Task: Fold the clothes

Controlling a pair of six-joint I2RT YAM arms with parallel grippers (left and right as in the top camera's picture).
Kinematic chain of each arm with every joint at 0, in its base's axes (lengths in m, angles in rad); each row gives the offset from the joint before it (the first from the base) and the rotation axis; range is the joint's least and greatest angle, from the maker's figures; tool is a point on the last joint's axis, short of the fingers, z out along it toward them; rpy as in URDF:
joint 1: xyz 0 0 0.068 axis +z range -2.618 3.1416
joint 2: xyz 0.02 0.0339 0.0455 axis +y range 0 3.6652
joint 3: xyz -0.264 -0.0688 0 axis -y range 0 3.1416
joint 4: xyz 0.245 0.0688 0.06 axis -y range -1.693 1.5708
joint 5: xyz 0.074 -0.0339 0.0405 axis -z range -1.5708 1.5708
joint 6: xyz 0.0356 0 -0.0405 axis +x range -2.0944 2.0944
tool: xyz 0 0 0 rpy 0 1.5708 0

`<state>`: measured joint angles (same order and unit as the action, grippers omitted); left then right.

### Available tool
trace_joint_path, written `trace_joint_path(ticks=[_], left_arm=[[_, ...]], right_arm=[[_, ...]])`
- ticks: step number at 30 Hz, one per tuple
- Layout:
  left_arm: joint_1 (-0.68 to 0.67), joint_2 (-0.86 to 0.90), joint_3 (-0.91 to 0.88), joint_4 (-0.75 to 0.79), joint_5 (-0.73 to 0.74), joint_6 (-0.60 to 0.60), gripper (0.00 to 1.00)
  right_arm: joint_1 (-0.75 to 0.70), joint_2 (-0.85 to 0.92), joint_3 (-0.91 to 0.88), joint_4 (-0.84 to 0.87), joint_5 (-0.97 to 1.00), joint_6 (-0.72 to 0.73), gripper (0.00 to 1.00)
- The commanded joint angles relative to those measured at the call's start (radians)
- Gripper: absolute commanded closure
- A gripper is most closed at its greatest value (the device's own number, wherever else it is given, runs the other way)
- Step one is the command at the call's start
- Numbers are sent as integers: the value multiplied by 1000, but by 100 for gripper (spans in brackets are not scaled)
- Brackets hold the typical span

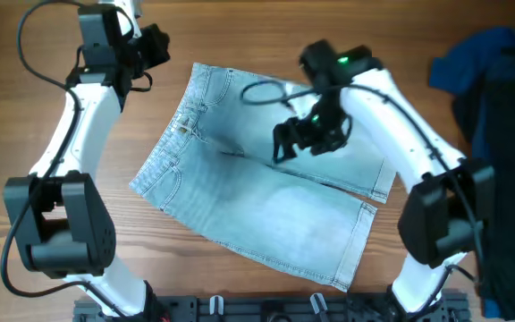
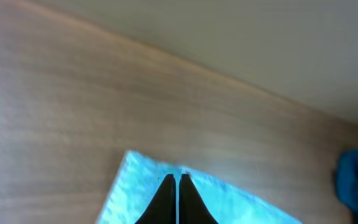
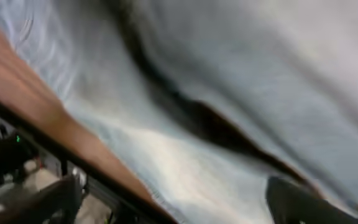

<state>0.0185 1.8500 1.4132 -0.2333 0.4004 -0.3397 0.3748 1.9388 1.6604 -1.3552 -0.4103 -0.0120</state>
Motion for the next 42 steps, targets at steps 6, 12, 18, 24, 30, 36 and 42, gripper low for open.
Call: trace_joint_path(ticks=[6, 12, 18, 24, 30, 36, 42], left_arm=[[-168, 45, 11, -152, 77, 101, 96], [-195, 154, 12, -207, 79, 100, 96], [-197, 196, 12, -235, -18, 101, 96], [-198, 200, 12, -264, -111, 135, 96], [-198, 220, 12, -256, -219, 173, 96], [-198, 282, 12, -249, -219, 179, 96], [-197, 333, 12, -228, -284, 179, 96]], right_arm=[[-156, -12, 14, 72, 208, 137, 85], [-201, -12, 13, 92, 374, 226, 96], [-205, 21, -3, 115, 443, 233, 96], [-205, 138, -13, 142, 496, 232, 96], [-205, 209, -13, 190, 496, 233, 96], [-205, 214, -27, 234, 493, 251, 96], [-205, 216, -33, 292, 493, 251, 96]])
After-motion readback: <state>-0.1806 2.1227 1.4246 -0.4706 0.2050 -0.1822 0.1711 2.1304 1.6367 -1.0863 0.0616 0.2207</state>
